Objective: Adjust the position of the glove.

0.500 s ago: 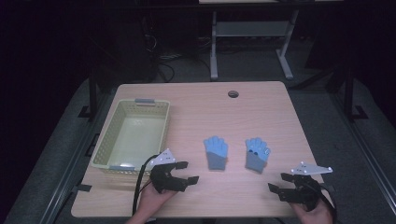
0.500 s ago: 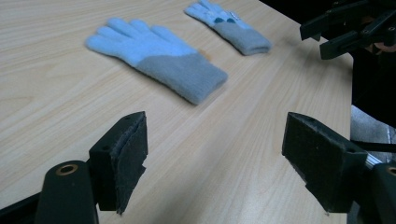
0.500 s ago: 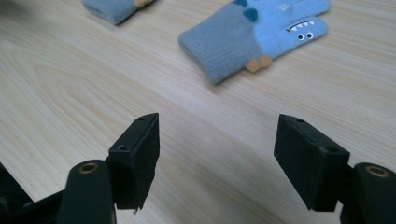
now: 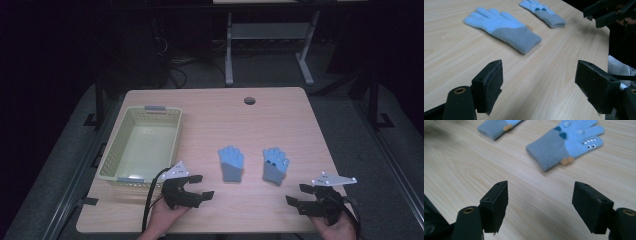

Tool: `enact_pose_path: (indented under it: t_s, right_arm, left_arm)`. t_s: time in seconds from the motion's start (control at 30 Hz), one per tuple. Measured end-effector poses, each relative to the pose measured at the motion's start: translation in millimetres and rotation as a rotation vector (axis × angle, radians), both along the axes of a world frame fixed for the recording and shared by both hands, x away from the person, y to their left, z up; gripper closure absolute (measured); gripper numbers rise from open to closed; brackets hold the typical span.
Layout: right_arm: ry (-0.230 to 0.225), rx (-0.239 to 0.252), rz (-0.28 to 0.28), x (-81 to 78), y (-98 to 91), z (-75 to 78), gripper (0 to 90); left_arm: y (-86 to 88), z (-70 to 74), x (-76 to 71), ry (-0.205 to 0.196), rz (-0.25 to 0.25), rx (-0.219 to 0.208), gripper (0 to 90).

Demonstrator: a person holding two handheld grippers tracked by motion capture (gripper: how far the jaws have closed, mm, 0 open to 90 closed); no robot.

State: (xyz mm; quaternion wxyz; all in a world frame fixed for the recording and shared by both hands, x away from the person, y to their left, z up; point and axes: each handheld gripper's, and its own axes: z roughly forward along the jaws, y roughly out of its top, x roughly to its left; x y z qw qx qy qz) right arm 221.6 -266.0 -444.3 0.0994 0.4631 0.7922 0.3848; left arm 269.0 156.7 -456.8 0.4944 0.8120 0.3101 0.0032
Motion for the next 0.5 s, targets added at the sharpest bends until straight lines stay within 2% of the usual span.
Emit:
enact_pose_path:
  t_s: [0.03, 0.27, 0.37, 0.47, 0.5]
  right_arm:
    - [0.003, -0.005, 0.015, 2.4, 2.4, 2.1, 28.6]
    - [0.002, -0.032, 0.048, 13.0, 9.2, 7.7, 28.2]
    - [0.005, -0.062, 0.072, 24.2, 16.0, 14.8, 28.7]
    - [0.002, -0.068, 0.078, 30.3, 19.1, 18.4, 28.7]
    - [0.005, -0.071, 0.083, 36.9, 22.4, 22.1, 29.2]
  left_arm:
    - [0.1, 0.9, 0.3, -0.013, 0.0, 0.001, 22.0]
    - [1.8, 2.7, 2.0, -0.018, 0.014, -0.009, 22.1]
    - [1.8, 2.8, 2.6, -0.022, 0.015, -0.008, 22.1]
    - [0.4, 2.4, 1.8, -0.02, 0.016, -0.014, 22.1]
    - [0.2, 2.4, 1.6, -0.022, 0.011, -0.012, 22.1]
